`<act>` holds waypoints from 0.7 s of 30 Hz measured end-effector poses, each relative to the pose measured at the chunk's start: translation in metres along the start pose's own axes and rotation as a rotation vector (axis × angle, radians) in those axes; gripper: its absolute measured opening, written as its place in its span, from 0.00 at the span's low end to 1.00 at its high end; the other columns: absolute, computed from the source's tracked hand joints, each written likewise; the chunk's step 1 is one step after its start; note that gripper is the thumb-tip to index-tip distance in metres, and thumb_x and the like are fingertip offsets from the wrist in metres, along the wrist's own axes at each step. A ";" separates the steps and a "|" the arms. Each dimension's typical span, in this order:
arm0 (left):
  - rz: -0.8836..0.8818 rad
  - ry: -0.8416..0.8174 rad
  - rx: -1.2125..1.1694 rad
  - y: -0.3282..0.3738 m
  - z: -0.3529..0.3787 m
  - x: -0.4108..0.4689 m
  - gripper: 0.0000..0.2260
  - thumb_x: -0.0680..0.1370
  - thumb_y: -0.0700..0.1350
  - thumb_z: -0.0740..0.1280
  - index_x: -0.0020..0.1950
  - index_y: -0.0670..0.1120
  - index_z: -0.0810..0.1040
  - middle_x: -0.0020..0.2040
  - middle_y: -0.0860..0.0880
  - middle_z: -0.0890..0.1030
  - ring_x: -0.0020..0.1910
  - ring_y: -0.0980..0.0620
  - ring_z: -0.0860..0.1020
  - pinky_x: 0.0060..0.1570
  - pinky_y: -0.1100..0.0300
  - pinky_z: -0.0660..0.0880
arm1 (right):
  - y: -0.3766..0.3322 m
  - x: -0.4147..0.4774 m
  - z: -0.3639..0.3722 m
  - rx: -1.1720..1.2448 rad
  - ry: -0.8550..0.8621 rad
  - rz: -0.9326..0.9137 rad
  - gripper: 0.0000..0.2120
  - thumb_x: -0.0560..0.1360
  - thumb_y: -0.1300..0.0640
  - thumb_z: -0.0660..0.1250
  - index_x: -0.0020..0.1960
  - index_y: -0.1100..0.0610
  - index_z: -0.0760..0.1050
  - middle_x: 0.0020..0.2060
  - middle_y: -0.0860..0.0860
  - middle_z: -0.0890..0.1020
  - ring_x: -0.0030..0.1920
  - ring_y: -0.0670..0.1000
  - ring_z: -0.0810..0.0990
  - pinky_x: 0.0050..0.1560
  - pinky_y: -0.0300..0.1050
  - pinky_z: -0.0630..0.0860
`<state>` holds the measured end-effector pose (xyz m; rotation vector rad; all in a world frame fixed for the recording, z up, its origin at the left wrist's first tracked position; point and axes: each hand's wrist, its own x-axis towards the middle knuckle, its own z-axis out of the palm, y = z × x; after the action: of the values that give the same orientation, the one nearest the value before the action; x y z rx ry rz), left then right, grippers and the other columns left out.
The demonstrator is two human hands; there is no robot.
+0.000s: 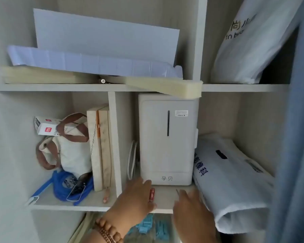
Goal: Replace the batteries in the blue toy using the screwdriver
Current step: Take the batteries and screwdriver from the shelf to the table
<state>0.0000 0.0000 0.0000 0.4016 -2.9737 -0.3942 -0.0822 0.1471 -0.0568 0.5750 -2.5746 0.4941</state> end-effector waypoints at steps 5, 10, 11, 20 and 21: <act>0.046 0.034 0.019 -0.009 0.017 0.018 0.26 0.80 0.58 0.61 0.77 0.55 0.62 0.71 0.52 0.67 0.74 0.51 0.63 0.71 0.55 0.64 | -0.003 0.005 0.002 -0.039 -0.179 -0.054 0.37 0.71 0.47 0.30 0.59 0.53 0.75 0.59 0.52 0.73 0.55 0.52 0.79 0.44 0.47 0.74; 0.082 0.055 -0.043 -0.016 0.018 0.029 0.19 0.78 0.57 0.63 0.69 0.57 0.72 0.63 0.57 0.72 0.66 0.55 0.69 0.67 0.57 0.67 | -0.009 0.018 -0.003 -0.020 -0.160 0.069 0.14 0.73 0.45 0.72 0.49 0.55 0.79 0.52 0.54 0.75 0.45 0.52 0.84 0.41 0.51 0.80; 0.085 0.054 -0.054 -0.018 0.018 0.031 0.17 0.78 0.55 0.64 0.66 0.56 0.74 0.61 0.57 0.73 0.64 0.55 0.70 0.64 0.59 0.68 | -0.010 0.018 -0.002 0.023 -0.229 0.081 0.16 0.62 0.47 0.81 0.38 0.57 0.80 0.43 0.55 0.77 0.33 0.53 0.83 0.28 0.51 0.78; 0.235 0.032 -0.117 -0.021 0.029 0.043 0.27 0.76 0.63 0.63 0.74 0.62 0.64 0.64 0.60 0.69 0.66 0.59 0.68 0.67 0.57 0.69 | -0.008 0.014 0.010 0.088 -0.252 0.083 0.20 0.48 0.54 0.85 0.23 0.56 0.73 0.28 0.53 0.74 0.16 0.50 0.75 0.13 0.45 0.70; 0.270 0.033 -0.098 -0.021 0.031 0.045 0.28 0.76 0.64 0.63 0.74 0.62 0.62 0.64 0.61 0.68 0.66 0.60 0.67 0.67 0.58 0.68 | -0.009 0.016 0.009 0.100 -0.276 0.091 0.20 0.48 0.55 0.85 0.23 0.55 0.73 0.28 0.53 0.74 0.16 0.50 0.75 0.13 0.45 0.69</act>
<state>-0.0430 -0.0245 -0.0322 -0.0053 -2.9057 -0.4941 -0.0938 0.1311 -0.0543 0.5988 -2.8608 0.6153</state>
